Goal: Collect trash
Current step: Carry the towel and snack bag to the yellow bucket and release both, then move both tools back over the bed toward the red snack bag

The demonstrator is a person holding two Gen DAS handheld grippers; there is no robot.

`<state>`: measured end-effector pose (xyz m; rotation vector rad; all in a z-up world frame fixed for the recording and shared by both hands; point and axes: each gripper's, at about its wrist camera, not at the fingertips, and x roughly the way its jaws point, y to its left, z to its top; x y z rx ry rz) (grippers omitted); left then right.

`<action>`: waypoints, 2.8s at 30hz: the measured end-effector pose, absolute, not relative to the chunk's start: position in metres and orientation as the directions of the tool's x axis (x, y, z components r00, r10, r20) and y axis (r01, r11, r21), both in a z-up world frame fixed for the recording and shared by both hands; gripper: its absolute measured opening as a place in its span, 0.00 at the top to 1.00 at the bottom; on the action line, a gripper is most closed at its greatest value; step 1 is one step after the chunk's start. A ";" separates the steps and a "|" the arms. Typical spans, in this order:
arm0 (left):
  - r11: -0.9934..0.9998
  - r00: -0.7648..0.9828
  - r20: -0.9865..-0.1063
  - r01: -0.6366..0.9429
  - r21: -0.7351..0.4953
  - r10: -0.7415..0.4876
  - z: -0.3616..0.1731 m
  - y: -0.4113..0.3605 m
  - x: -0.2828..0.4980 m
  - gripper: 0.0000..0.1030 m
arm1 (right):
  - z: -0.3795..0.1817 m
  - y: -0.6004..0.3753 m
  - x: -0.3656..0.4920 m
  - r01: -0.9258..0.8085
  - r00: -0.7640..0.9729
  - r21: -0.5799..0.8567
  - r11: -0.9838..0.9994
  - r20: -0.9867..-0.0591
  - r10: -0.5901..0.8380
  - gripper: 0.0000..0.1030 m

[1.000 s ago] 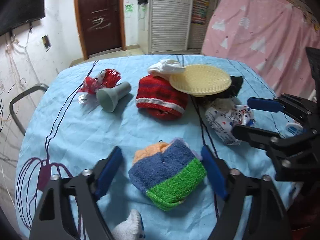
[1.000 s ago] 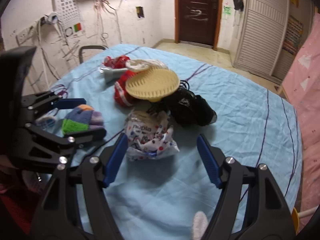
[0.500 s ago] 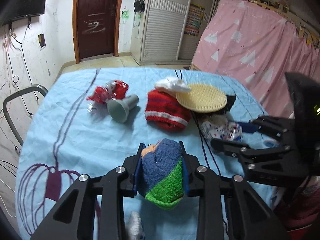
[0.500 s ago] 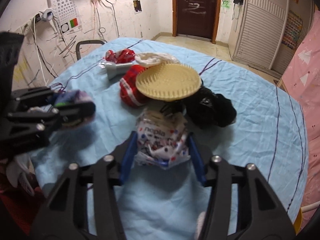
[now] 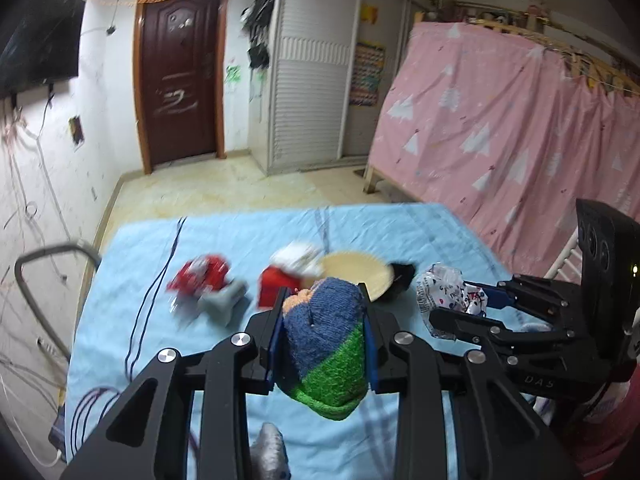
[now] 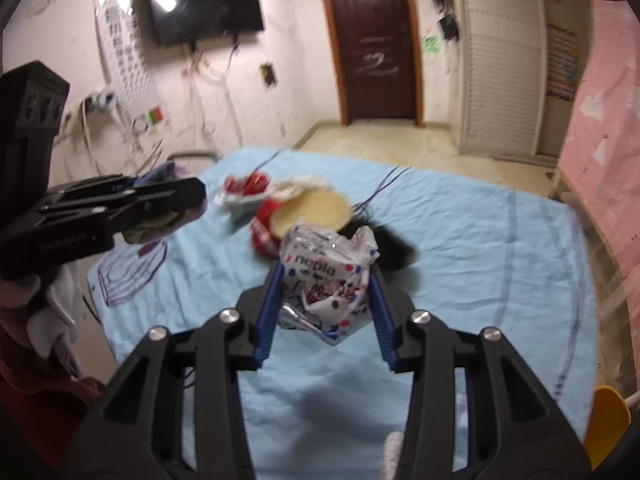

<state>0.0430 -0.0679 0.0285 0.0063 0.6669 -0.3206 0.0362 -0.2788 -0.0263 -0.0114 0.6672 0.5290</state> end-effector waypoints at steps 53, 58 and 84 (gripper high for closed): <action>0.473 0.262 -0.547 0.833 -0.288 -0.795 0.022 -0.424 0.031 0.27 | -0.060 -0.600 -0.064 0.406 0.773 0.187 0.895 -0.593 -0.226 0.43; 0.508 0.305 -0.526 0.808 -0.298 -0.794 0.034 -0.398 0.034 0.27 | -0.048 -0.574 -0.048 0.352 0.791 0.174 0.920 -0.580 -0.193 0.39; 0.869 0.720 -0.500 0.469 -0.159 -0.481 0.079 -0.159 0.101 0.26 | -0.010 -0.377 0.061 -0.085 0.801 0.117 0.990 -0.582 0.137 0.32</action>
